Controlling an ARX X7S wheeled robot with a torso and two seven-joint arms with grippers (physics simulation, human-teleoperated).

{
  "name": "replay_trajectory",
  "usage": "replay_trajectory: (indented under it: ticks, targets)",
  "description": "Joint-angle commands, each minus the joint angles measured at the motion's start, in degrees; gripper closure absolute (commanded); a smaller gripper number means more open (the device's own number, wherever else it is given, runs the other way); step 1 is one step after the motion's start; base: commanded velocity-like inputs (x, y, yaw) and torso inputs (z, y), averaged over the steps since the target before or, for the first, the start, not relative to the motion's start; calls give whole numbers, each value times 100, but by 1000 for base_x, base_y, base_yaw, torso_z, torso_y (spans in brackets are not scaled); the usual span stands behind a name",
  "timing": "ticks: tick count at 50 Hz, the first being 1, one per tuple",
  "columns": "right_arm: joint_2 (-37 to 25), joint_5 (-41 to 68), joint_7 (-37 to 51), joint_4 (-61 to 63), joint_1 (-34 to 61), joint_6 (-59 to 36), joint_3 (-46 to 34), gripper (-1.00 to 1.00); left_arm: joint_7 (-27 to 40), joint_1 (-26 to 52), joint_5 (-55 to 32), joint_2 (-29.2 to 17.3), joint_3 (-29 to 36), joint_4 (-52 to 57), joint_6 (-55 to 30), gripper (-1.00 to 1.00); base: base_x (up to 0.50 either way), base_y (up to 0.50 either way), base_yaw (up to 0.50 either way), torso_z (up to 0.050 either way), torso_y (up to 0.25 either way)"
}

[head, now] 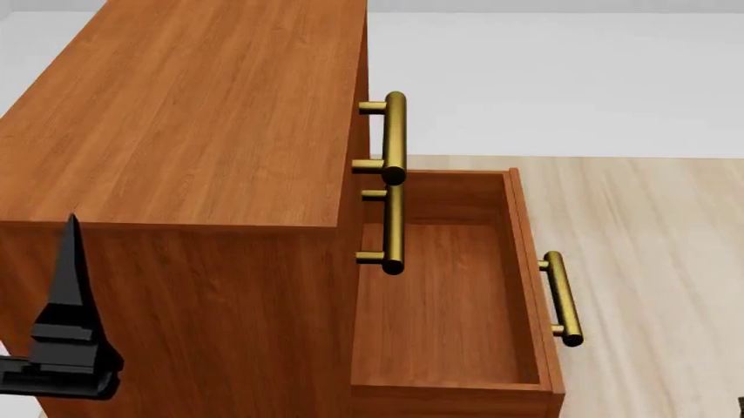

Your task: Put the bowl in the bottom drawer of the cabinet.

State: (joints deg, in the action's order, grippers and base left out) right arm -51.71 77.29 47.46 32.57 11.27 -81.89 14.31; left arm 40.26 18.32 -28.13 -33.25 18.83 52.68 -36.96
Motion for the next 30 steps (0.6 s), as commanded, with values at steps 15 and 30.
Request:
replay_trajectory:
  ticks: [15, 30]
  targets:
    - [-152, -149, -89, -597, 476, 15, -648, -100, -55, -28, 123, -62, 172, -37, 146, -100, 0, 0, 0, 0, 0]
    - [-73, 64, 145, -1055, 1097, -132, -1055, -100, -70, -9, 100, -76, 214, -64, 149, -100, 0, 0, 0, 0, 0]
